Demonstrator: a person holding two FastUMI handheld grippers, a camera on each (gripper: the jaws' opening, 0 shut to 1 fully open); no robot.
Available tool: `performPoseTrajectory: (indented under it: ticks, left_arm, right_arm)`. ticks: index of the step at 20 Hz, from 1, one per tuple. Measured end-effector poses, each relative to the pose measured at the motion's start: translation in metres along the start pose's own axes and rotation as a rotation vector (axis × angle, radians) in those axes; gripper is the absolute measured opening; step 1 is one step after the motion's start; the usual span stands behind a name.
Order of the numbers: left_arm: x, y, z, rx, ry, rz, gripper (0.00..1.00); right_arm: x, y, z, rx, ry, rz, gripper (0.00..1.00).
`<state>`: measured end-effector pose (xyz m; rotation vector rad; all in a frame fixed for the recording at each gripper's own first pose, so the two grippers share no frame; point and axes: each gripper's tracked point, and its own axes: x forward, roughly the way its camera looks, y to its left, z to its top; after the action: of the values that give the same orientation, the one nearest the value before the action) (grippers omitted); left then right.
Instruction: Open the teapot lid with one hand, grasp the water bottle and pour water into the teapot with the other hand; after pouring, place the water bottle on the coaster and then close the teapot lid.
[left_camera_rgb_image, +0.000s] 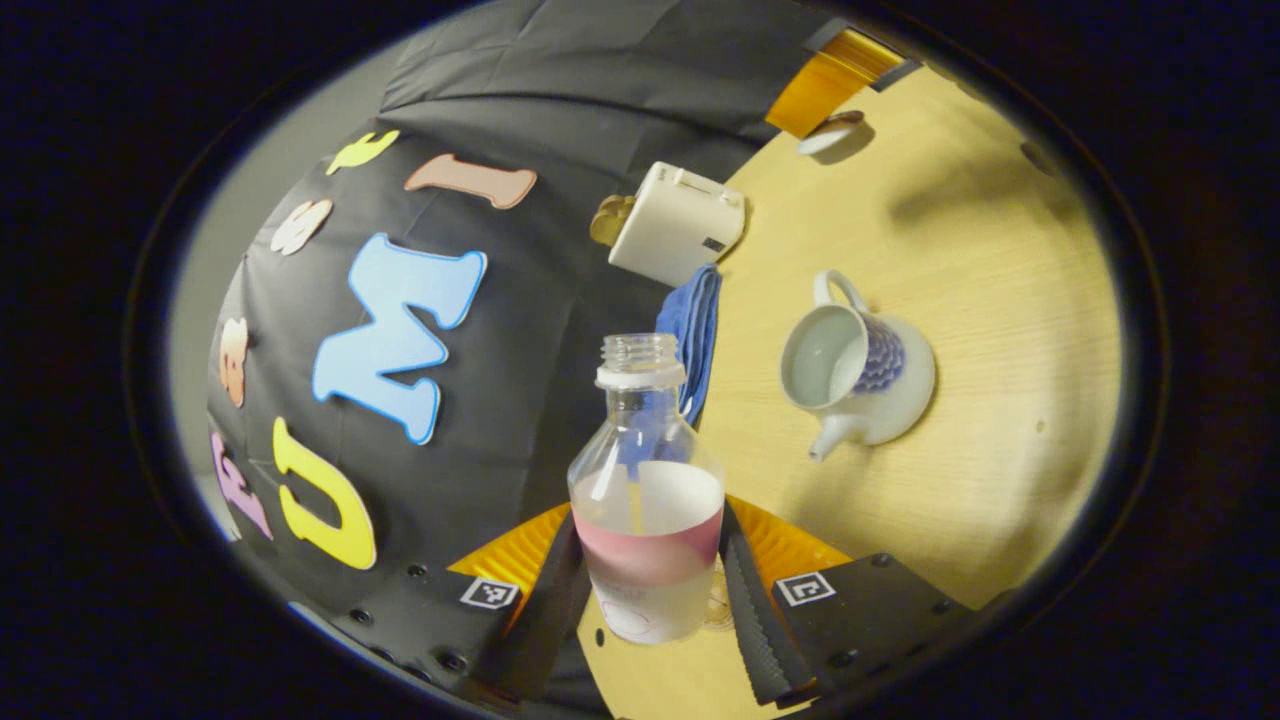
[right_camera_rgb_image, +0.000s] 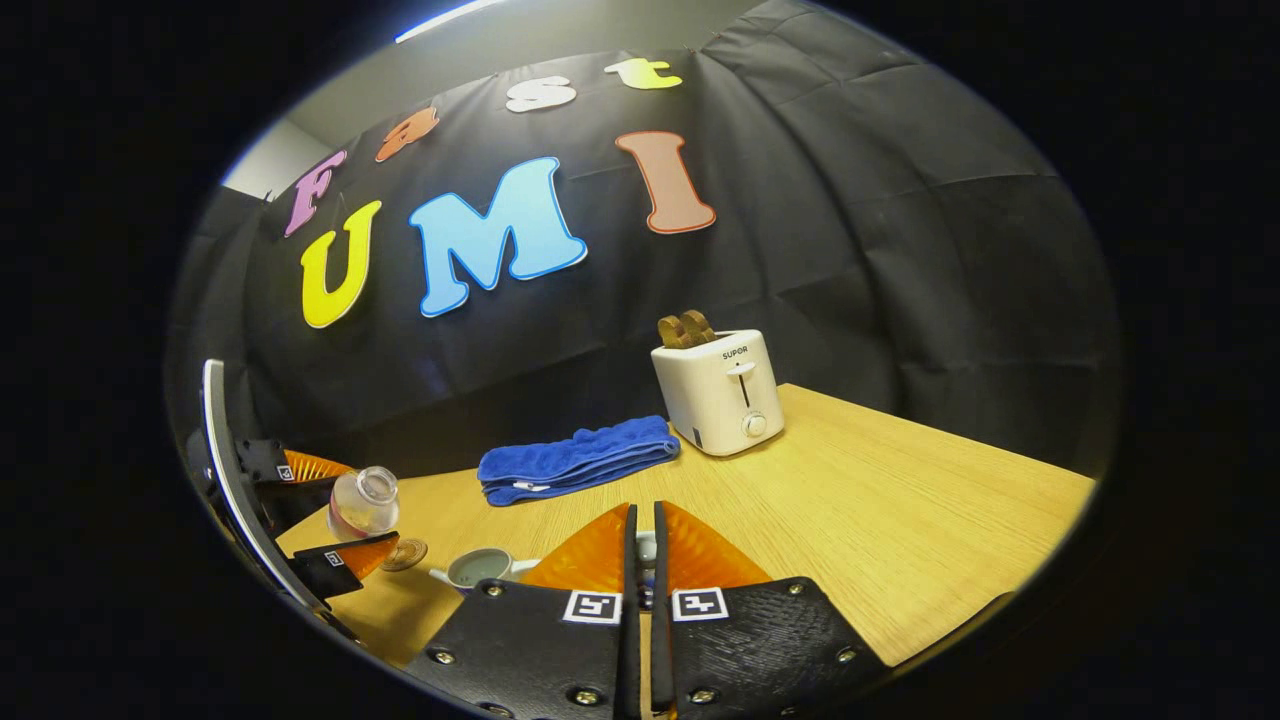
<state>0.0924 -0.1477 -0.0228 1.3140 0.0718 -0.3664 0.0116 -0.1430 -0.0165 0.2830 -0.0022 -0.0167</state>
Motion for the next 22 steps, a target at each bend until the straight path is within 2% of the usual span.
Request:
performPoseTrajectory:
  ticks: [9, 14, 22]
  left_arm:
    - [0.011, -0.002, 0.000, 0.248, 0.030, -0.029, 0.84]
    - [0.009, -0.009, -0.003, 0.343, 0.053, -0.063, 0.84]
    - [0.007, -0.002, 0.000, 0.466, 0.078, -0.057, 0.84]
  right_arm:
    - [-0.002, -0.014, -0.015, 0.032, 0.020, -0.011, 0.04]
    - [-0.003, -0.022, -0.019, 0.066, 0.022, -0.023, 0.04]
    - [-0.003, -0.026, -0.027, 0.088, 0.029, -0.020, 0.04]
